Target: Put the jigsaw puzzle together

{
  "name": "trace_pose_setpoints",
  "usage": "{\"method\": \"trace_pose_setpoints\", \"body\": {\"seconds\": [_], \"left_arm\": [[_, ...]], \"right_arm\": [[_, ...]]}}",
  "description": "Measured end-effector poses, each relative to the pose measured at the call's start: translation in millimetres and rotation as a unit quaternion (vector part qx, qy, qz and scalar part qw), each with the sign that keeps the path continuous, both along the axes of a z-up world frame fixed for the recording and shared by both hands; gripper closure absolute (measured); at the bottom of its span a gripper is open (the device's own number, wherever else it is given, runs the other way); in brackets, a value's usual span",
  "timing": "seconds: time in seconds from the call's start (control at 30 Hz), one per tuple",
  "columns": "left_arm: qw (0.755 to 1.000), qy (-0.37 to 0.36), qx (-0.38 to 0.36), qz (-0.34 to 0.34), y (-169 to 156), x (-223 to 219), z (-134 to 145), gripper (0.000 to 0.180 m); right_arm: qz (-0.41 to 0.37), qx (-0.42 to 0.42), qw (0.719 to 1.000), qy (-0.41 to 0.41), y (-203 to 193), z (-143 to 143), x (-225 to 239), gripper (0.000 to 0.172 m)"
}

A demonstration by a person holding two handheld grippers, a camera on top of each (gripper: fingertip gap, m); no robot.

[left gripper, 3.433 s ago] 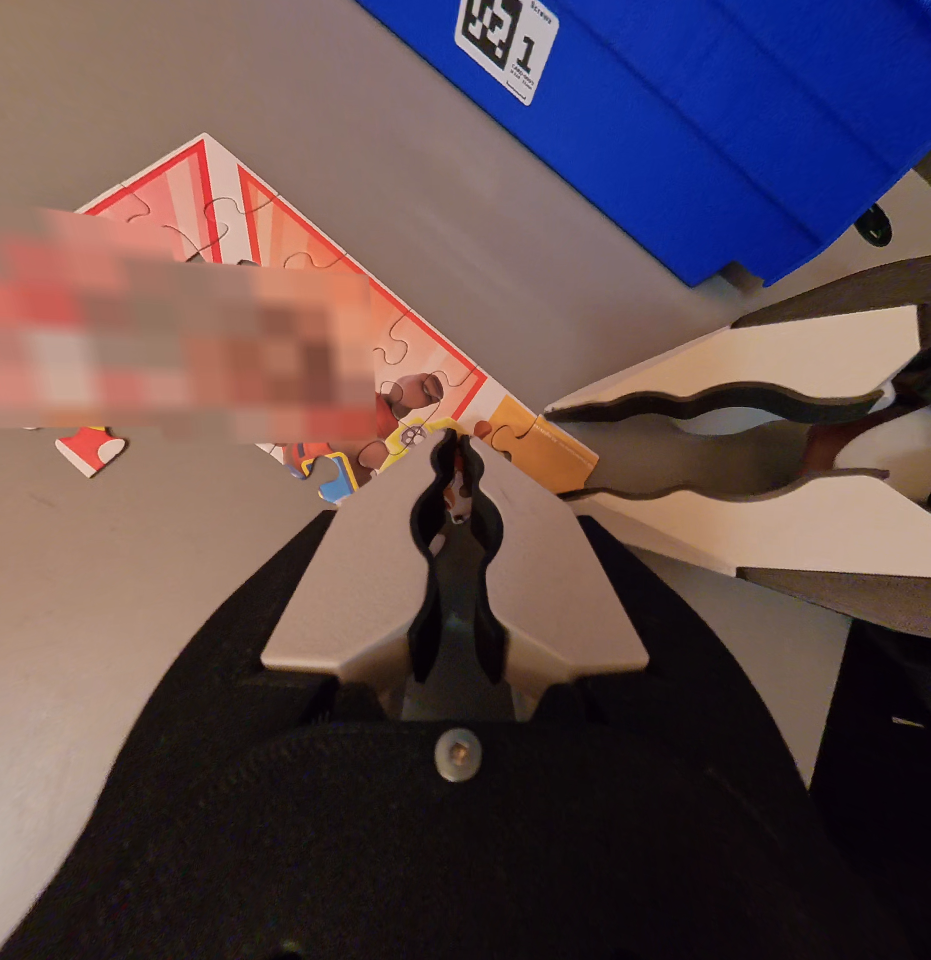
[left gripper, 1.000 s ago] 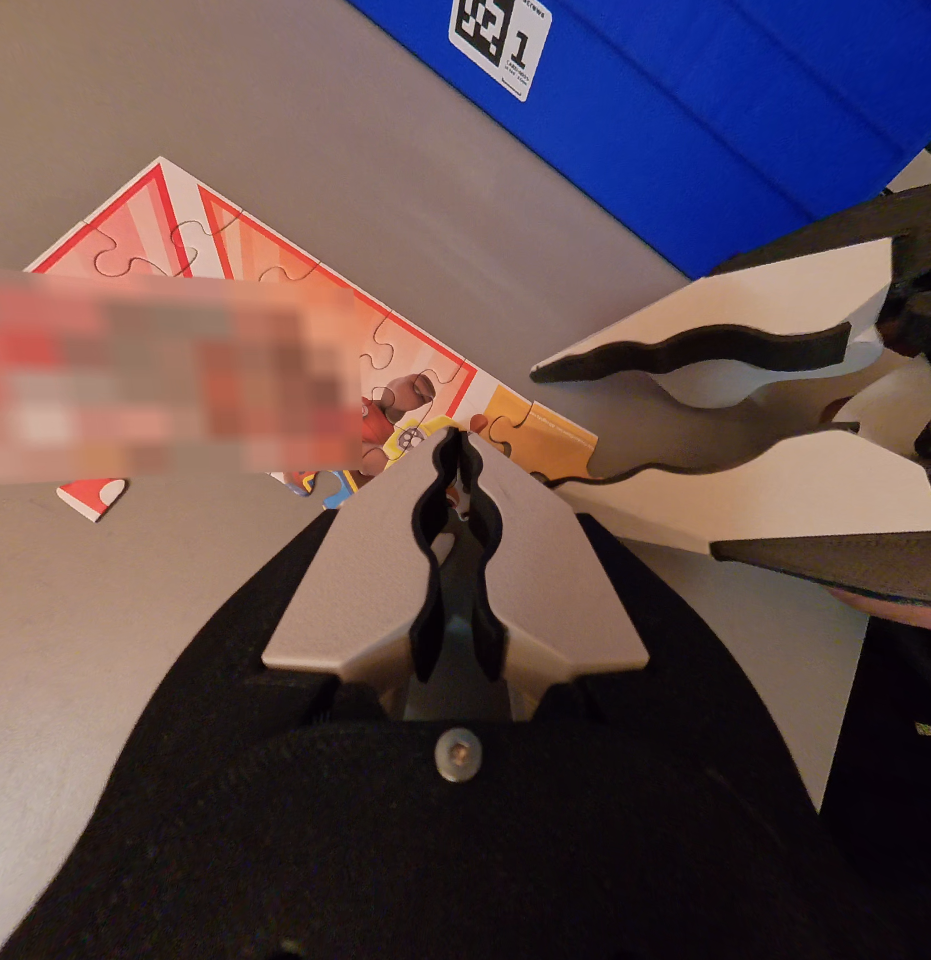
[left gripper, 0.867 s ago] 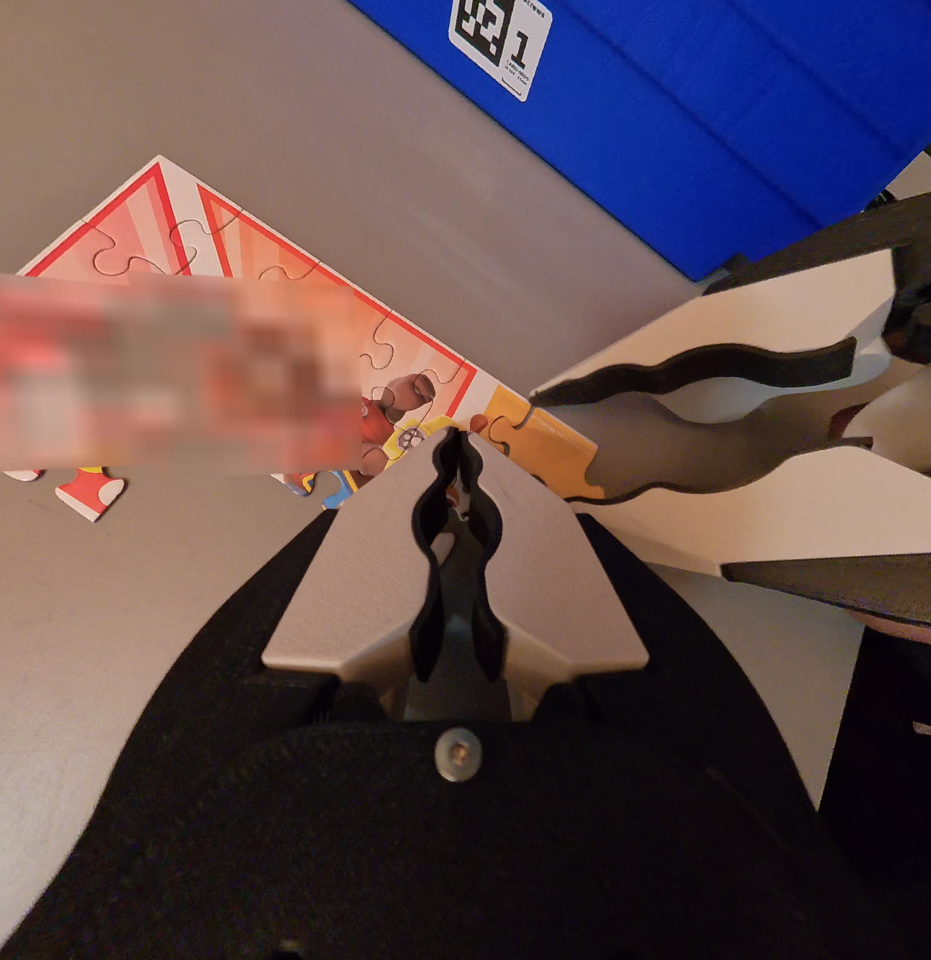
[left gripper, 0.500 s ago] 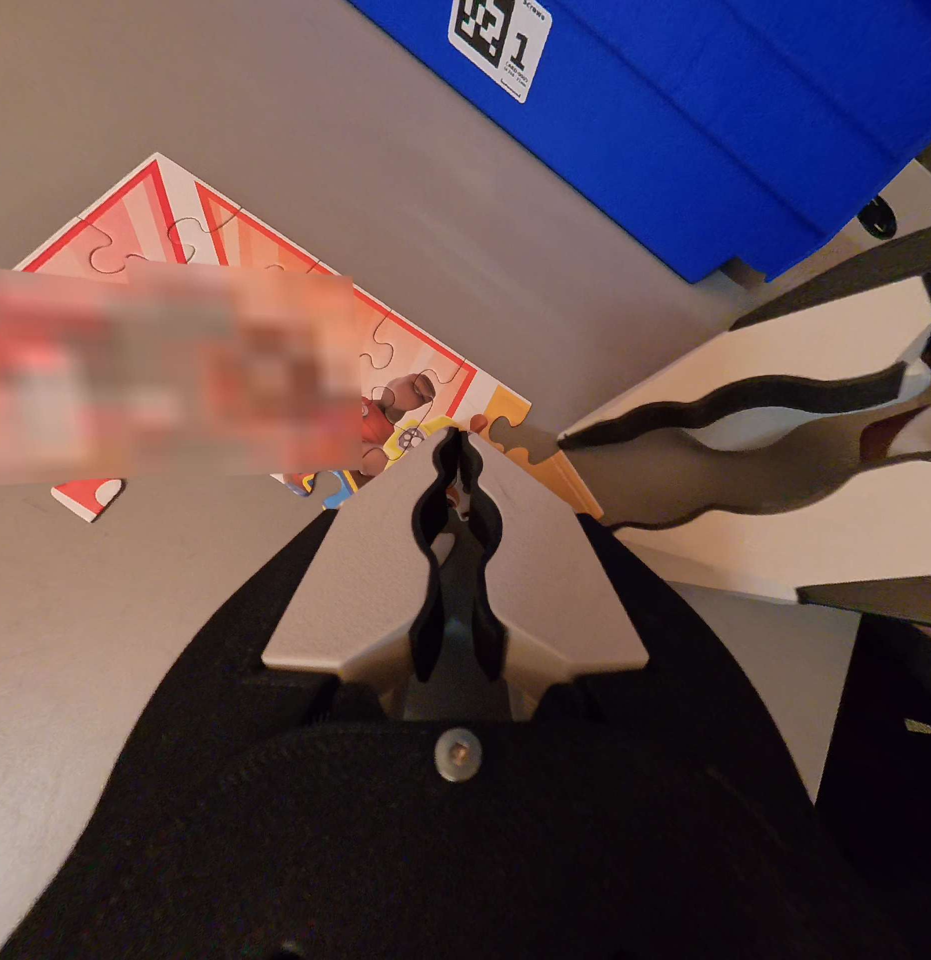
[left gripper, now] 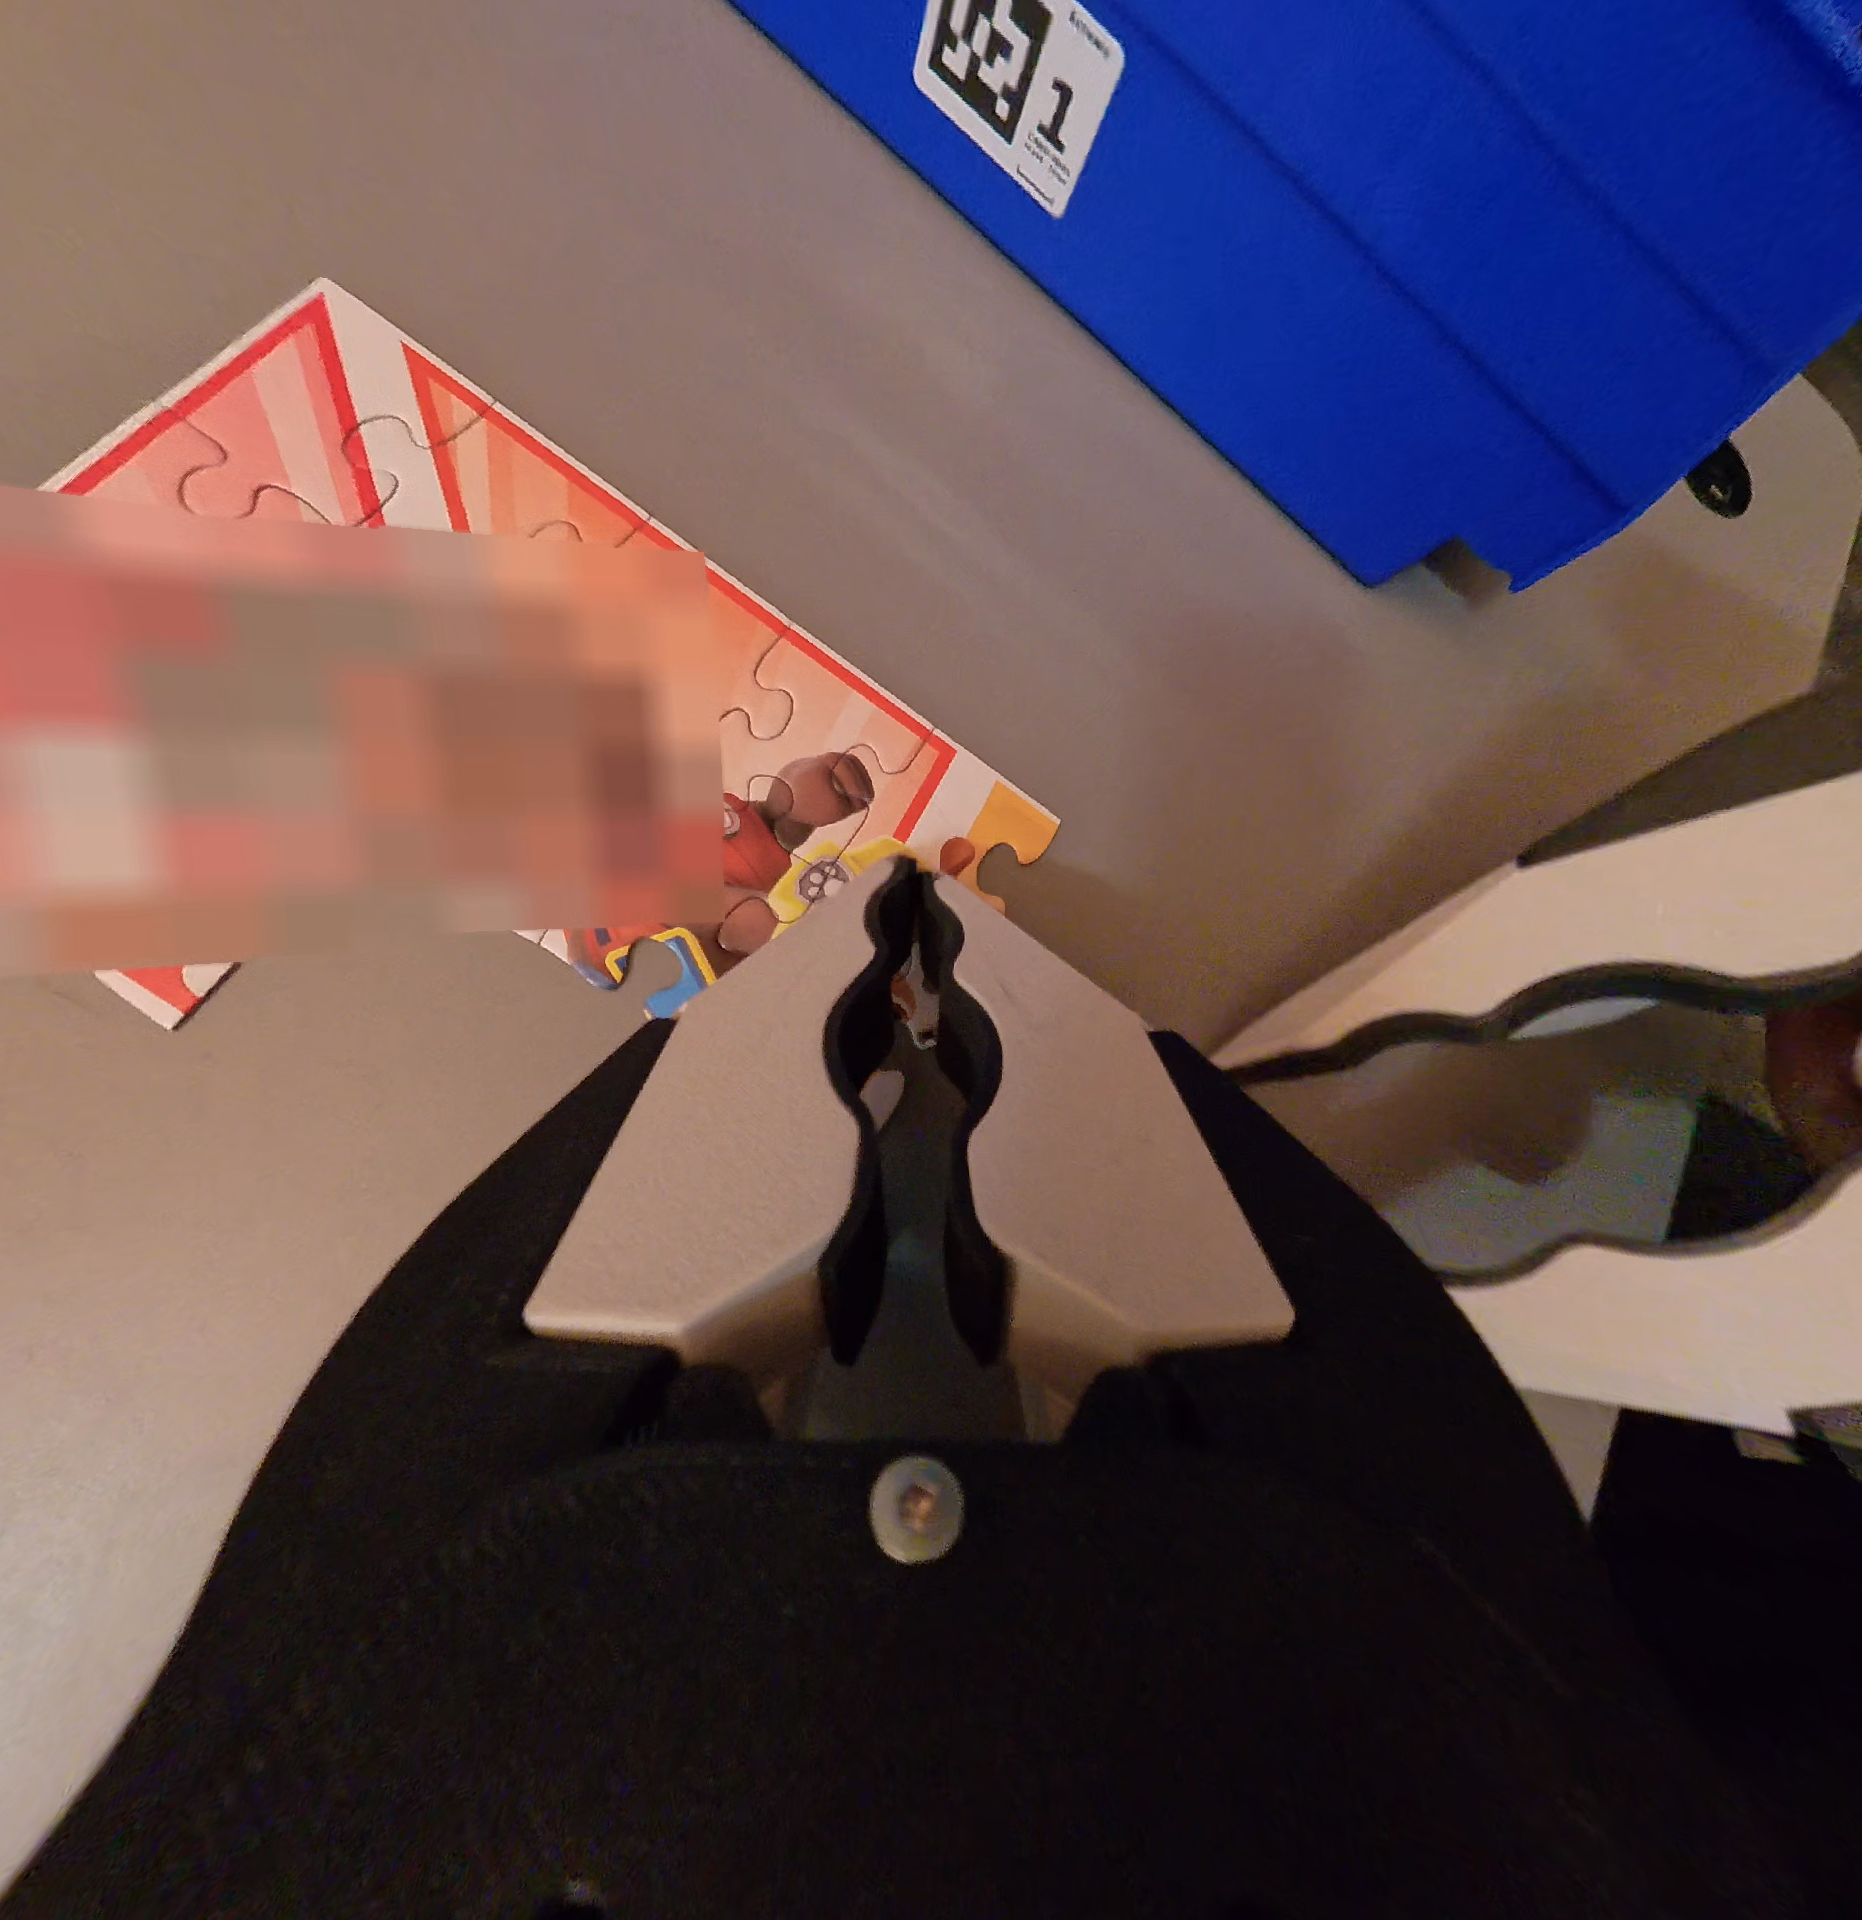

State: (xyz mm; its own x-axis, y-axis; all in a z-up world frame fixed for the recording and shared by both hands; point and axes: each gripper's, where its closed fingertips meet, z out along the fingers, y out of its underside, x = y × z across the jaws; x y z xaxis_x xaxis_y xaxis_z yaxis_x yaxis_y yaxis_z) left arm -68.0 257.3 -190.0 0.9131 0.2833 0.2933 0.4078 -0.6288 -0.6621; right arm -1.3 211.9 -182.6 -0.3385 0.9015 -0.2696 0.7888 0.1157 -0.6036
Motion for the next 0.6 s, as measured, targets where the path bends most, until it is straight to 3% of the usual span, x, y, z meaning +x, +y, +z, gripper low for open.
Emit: {"method": "trace_pose_setpoints", "body": {"seconds": [0.23, 0.47, 0.6], "left_arm": [[0.998, 0.001, 0.054, 0.007, -18, 2, 34, 0.180], [0.999, -0.005, 0.033, -0.028, -52, 38, 23, 0.172], [0.998, 0.031, 0.035, -0.038, -61, 57, 24, 0.167]], "right_arm": [[-0.009, -0.011, 0.997, 0.080, 10, 19, -15, 0.132], [0.050, -0.002, 0.996, 0.075, 0, 0, -20, 0.123], [0.063, 0.017, 0.996, 0.067, 1, -4, -12, 0.125]]}}
